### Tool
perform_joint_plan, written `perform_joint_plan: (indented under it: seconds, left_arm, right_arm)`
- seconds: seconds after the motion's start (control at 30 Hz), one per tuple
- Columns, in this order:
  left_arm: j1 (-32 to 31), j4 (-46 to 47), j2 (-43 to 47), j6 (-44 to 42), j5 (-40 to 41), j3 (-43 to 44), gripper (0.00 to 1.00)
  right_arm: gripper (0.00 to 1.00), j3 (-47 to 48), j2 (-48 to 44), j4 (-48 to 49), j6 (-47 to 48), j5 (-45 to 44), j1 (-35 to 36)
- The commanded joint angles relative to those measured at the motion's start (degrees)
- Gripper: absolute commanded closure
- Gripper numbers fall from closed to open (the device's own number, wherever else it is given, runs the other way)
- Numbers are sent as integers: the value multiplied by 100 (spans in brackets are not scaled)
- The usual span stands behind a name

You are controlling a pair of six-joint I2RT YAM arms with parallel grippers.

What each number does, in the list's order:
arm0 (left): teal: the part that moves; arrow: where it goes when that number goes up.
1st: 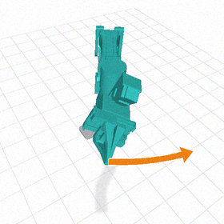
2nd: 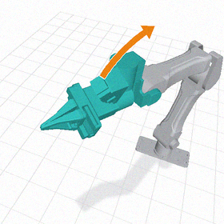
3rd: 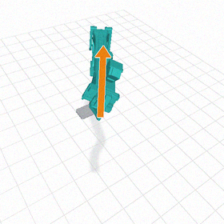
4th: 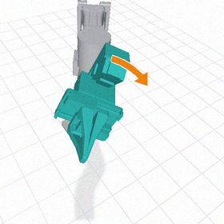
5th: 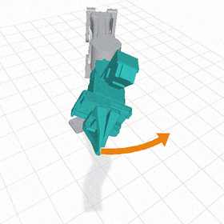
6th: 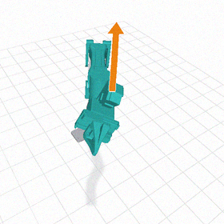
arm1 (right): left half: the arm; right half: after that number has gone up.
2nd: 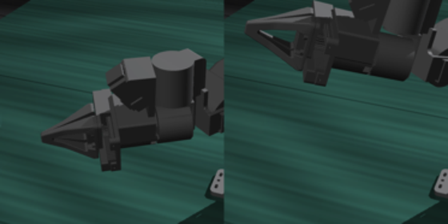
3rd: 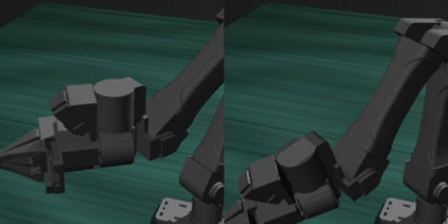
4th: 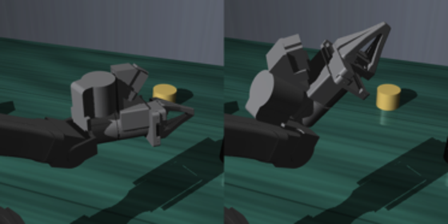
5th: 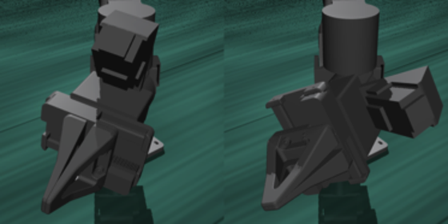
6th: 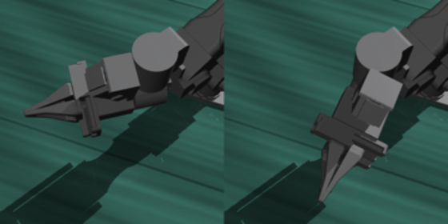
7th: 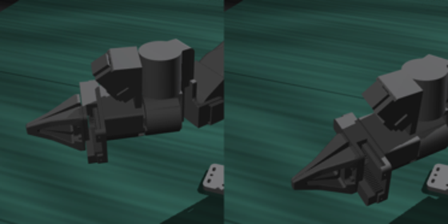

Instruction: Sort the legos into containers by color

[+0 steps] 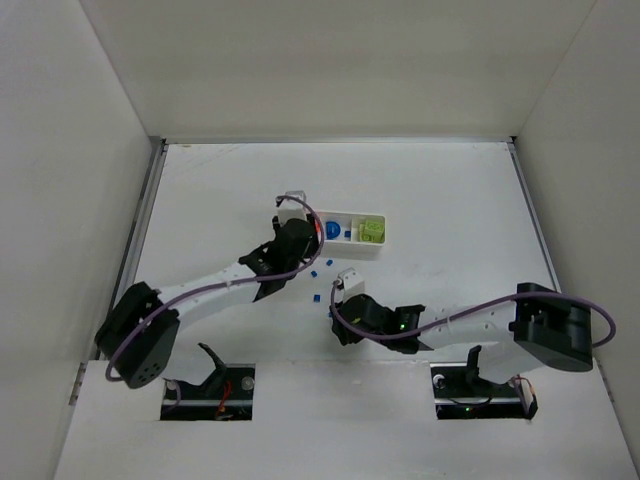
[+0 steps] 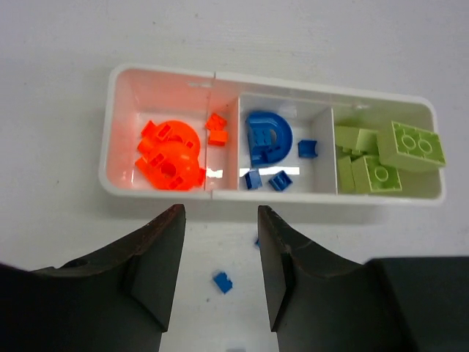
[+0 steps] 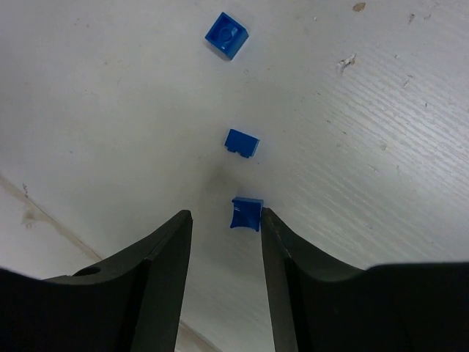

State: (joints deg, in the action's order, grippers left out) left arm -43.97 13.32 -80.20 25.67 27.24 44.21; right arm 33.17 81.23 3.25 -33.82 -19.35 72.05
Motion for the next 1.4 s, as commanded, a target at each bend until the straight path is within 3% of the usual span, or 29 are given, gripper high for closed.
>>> perform_joint_plan:
  seconds: [0.0,0.17,0.4,0.63,0.77,0.93,1.17,1.37]
  left_arm:
    - [-186,-452,679,446,281,-525,59]
    - [-467,-1050,1392,939,343,-1036,59]
    - [-845,-1473,1771,1466,352,-1449,59]
    - [-1329,-1394,1500,1704,325,-1468,54]
    - [-1584,-1192,1139,1731,334,-1380,52]
    - [-1707,-911,770,1731,343,-1336,52]
    - [-1778,-682,734,1854,299,-1520,52]
    - [-1813,-524,691,1871,299,-1608,52]
  right_arm:
    - [52,295,138,-131,86,-349,41]
    - [55,471,419,-421,104,-648,76]
    - [73,550,578,-509,-19,-771,217]
    - [79,384,-237,-562,-230,-851,156]
    - [79,401,-906,-474,-20,-667,-344]
    - [79,743,-1083,-193,288,-473,-1319]
    - [79,1762,-57,493,543,212,-2533]
    - [78,2755,1245,519,561,345,-2920]
